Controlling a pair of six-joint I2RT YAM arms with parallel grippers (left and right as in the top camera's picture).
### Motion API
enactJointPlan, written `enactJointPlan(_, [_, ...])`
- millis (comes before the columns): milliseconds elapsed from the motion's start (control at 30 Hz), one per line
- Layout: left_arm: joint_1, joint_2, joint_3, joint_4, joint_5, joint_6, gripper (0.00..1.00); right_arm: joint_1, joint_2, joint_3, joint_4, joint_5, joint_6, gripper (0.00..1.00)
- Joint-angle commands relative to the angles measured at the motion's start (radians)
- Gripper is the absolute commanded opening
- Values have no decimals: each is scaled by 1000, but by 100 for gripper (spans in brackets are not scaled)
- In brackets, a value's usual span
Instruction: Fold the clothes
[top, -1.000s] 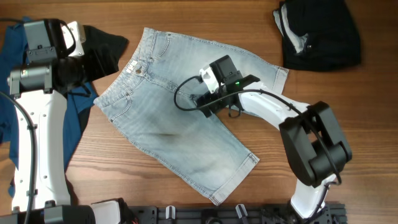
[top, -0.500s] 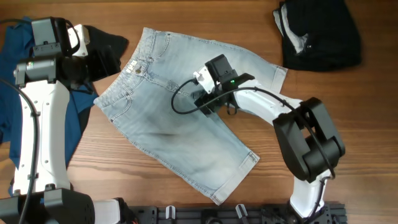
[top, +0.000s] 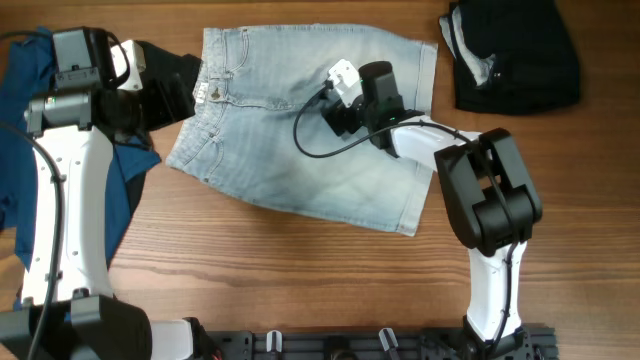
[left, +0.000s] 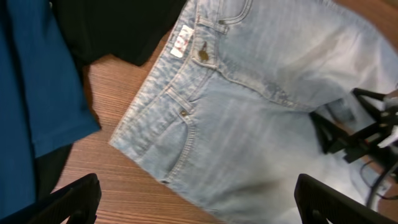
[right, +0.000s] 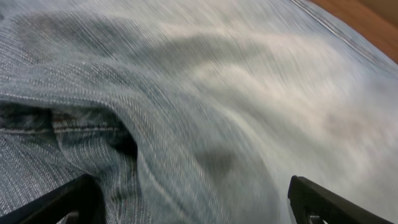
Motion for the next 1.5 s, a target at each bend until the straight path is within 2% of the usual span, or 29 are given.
enactJointPlan(0, [-18,50,1,0,9,-2,100,-55,94,-39,-124,215,-26,100])
enactJointPlan(133, [-18,68,1,42,13,-3,100,-51,-74,-33,-207,146,168,100])
enactJointPlan(200, [-19,68,1,55,13,-3,100,-51,-237,-33,-291,65,243,100])
enactJointPlan(433, [-19,68,1,-4,13,-23,97,-51,-790,-33,-717,-72,584,100])
enactJointPlan(467, [-19,68,1,-73,9,-110,92,-51,-905,-33,-850,-72,687,100])
enactJointPlan(533, [-19,68,1,-152,-34,-235,86,-51,-991,-33,-982,-94,798,100])
enactJointPlan(600, [-19,68,-2,-201,-87,-397,87,-51,-1049,-34,-1091,-140,821,100])
enactJointPlan(633, [-20,68,-9,-203,-86,-416,88,-51,-1068,-35,-1130,-146,837,100])
enactJointPlan(733, [-29,68,-64,-151,-88,-478,86,-51,-1096,-53,-1228,-106,973,98])
enactJointPlan(833, [-43,68,-177,-30,-99,-636,85,-51,-1080,-83,-1350,89,1183,91])
enactJointPlan(900, [-57,68,-265,87,-113,-699,85,-51,-1057,-115,-1384,190,1263,90])
enactJointPlan(933, [-71,68,-346,206,-144,-758,85,-51,-1033,-150,-1387,240,1325,89])
enactJointPlan(1033, [-86,68,-468,393,-196,-838,83,-51,-973,-234,-1331,238,1422,84])
enactJointPlan(1200, [-90,68,-576,626,-225,-866,75,-51,-838,-310,-1218,144,1461,83])
enactJointPlan(1467, [-92,119,-583,647,-256,-862,66,-51,-695,-311,-1209,111,1459,82])
